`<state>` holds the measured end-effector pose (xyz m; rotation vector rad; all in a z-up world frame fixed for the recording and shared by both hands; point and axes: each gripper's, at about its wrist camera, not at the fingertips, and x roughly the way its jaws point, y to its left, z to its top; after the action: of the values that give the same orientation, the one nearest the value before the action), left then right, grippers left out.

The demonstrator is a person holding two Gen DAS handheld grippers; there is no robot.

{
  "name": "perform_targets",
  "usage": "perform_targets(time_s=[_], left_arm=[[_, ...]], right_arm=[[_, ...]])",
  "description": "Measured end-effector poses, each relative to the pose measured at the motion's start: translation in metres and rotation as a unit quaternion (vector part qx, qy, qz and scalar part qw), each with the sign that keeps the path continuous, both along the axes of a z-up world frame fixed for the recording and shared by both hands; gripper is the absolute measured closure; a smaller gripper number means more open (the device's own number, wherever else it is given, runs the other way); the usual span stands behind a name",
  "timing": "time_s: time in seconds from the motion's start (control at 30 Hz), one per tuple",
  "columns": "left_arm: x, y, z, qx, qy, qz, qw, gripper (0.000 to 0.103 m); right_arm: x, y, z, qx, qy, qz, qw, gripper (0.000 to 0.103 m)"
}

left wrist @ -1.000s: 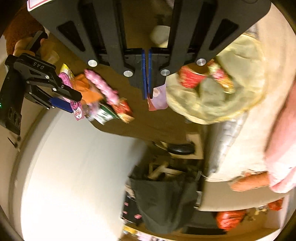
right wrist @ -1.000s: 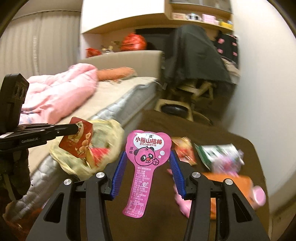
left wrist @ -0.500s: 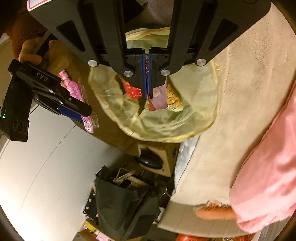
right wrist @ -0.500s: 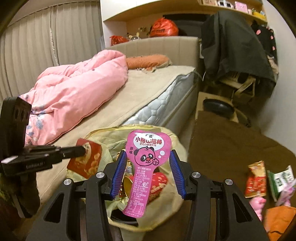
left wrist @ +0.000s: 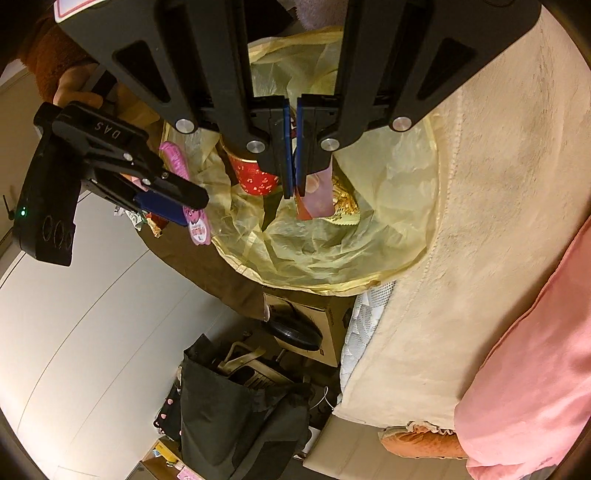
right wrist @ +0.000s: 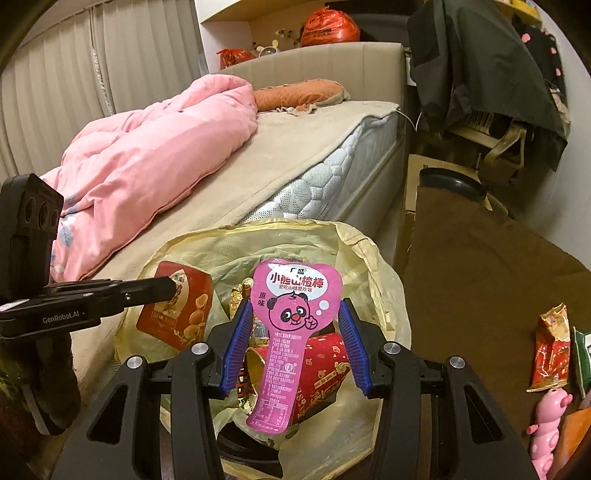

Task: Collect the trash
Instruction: 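Open both grippers to drop the items into the yellow bag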

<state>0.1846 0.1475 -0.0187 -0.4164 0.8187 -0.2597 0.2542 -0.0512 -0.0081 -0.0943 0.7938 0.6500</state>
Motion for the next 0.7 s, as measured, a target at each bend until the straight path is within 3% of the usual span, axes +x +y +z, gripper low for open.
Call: perform_targets(time_s=[0.23,0.3,0.37,0.43,0.47,0.7], left_arm=[[0.013,-0.002,-0.006,-0.014,0.013,-0.003,0.9998,0.101],[0.014,-0.003,-0.008,-0.015,0.018,0.003,0.9997,0.097],[0.014,-0.003,-0.007,-0.017,0.021,0.010,0.9996,0.077],[0.012,-0.003,-0.005,-0.014,0.018,0.015,0.9996,0.070],[0.010,-0.003,-0.002,-0.009,0.014,0.018,0.9997,0.069],[0.000,0.000,0.021,0.024,-0.010,0.042,0.9988,0.066]], right_arm=[[0.005,0.000,-0.006,-0.014,0.004,0.000,1.000,0.058],[0.008,-0.002,-0.011,-0.012,0.020,-0.001,1.000,0.058],[0.011,-0.006,-0.017,-0.007,0.041,-0.002,0.999,0.057],[0.011,-0.008,-0.019,-0.010,0.044,-0.006,0.999,0.053],[0.010,-0.009,-0.019,-0.014,0.040,-0.007,0.999,0.046],[0.009,-0.019,-0.012,-0.029,0.026,-0.019,0.999,0.041]])
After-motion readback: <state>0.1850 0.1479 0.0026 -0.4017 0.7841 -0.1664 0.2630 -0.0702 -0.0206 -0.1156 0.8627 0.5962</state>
